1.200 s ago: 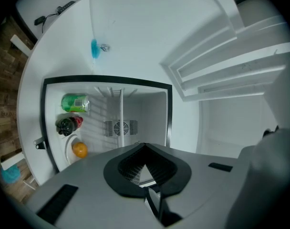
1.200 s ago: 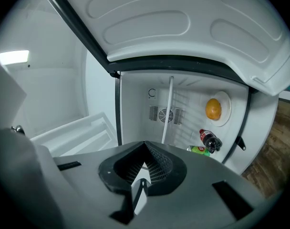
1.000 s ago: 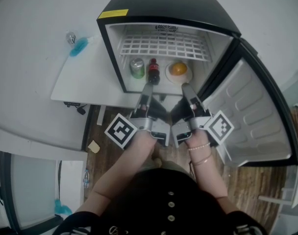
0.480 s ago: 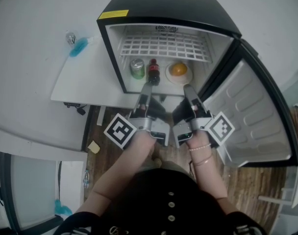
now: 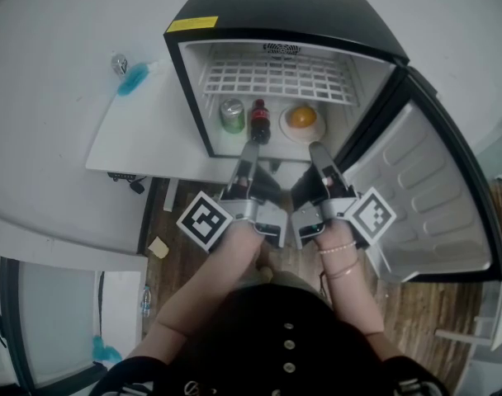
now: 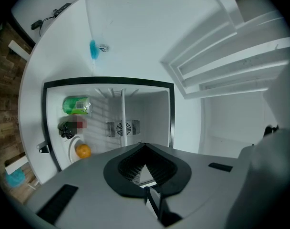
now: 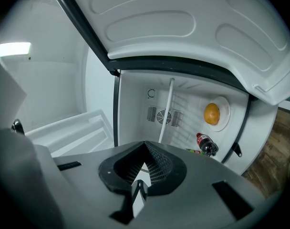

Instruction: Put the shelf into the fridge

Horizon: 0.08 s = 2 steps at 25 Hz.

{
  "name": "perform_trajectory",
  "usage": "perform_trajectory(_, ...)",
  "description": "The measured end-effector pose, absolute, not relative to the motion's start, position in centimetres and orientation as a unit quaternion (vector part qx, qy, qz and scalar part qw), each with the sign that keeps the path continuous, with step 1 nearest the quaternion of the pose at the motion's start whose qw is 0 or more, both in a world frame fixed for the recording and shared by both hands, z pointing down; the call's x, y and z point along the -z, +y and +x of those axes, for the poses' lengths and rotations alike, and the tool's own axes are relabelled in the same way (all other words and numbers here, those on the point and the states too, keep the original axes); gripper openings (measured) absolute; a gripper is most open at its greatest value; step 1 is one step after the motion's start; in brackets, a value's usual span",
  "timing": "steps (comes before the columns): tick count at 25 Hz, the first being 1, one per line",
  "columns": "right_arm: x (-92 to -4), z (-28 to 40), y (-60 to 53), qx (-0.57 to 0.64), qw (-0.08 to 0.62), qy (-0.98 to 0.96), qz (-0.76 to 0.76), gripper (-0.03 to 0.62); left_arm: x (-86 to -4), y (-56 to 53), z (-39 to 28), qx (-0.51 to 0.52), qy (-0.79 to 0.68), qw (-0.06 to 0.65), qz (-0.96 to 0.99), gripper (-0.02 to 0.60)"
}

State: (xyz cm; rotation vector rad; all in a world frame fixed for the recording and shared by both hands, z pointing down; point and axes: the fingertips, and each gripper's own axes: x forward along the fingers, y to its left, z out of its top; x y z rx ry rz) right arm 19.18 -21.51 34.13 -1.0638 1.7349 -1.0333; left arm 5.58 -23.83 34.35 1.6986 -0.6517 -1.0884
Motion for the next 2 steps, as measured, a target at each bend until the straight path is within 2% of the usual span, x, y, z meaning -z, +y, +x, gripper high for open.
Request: perform_trajectory(2,-34.07,19.16,-21.60,0.410,0.415,0.693,-0.425,0.008,-34.33,-23.89,5.55,0.447,-0.268,0.487,0.700,0.006)
